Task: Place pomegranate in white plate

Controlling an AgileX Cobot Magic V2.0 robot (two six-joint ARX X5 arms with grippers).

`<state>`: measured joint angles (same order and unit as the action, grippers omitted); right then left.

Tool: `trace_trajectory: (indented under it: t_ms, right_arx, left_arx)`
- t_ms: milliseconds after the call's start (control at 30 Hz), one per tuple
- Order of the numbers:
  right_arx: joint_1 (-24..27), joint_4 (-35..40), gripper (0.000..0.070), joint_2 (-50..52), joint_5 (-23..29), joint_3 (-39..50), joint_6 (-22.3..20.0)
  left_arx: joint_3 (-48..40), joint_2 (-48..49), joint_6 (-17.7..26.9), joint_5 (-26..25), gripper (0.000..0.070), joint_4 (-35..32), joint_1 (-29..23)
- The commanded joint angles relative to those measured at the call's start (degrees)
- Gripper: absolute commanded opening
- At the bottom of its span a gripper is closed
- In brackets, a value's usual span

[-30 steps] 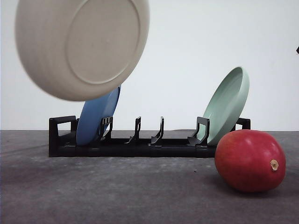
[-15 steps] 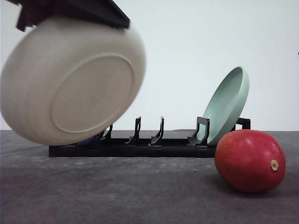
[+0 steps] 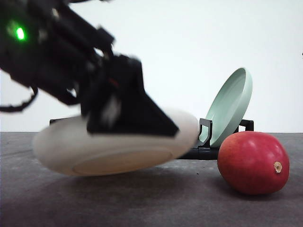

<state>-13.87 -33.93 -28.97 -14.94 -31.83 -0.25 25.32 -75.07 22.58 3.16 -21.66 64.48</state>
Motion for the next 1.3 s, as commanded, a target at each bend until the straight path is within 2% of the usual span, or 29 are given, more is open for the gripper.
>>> trace_trajectory:
  t_ms: [0,133,367,400,500,567,667,767,867,1067,1267]
  right_arx:
    - [-0.26,0.39,0.0353,-0.13,-0.04,-0.87,-0.44]
    - [-0.26,0.43,0.0353,-0.12,-0.04,-0.87,-0.44]
    - [-0.26,0.48,0.0353,-0.13,-0.02,-0.87,-0.44]
    - [-0.26,0.48,0.0353,-0.13,0.00,-0.87,-0.45]
    - [-0.24,0.66,0.0353,-0.13,0.00,-0.87,-0.45]
    - [-0.26,0.88,0.0353,-0.11,0.03,-0.87,-0.44]
    - [-0.24,0.90,0.0353,-0.13,0.35,-0.87,-0.44]
    - [-0.24,0.89,0.0353,-0.13,0.37,-0.87,-0.44]
    - [-0.24,0.88,0.0353,-0.13,0.37,-0.87,-0.44]
    - [-0.24,0.90,0.0353,-0.13,0.37,-0.87,-0.44]
    - [-0.26,0.90,0.0353,-0.13,0.35,-0.87,-0.44]
  left_arx:
    - [0.45,-2.13,5.29,0.13,0.0011,-1.58,0.95]
    - [0.46,-5.20,6.88,0.45,0.0011,-2.66,1.19]
    - [0.46,-6.75,6.37,0.52,0.0047,-3.38,1.34]
    - [0.46,-6.73,6.28,0.52,0.0074,-3.43,1.43]
    - [0.46,-6.70,5.68,0.52,0.0236,-3.64,1.55]
    - [0.50,-6.68,3.25,0.52,0.0287,-3.61,1.66]
    - [0.65,-5.58,-4.59,0.52,0.0287,-2.95,1.72]
    - [2.40,-2.68,-14.28,0.52,0.0302,3.11,1.48]
    - [5.40,1.14,-21.73,0.31,0.0376,13.17,0.46]
    - [11.01,9.16,-26.97,-1.35,0.0393,33.28,-3.44]
    - [12.22,17.75,-31.33,-4.41,0.0393,43.61,-11.04]
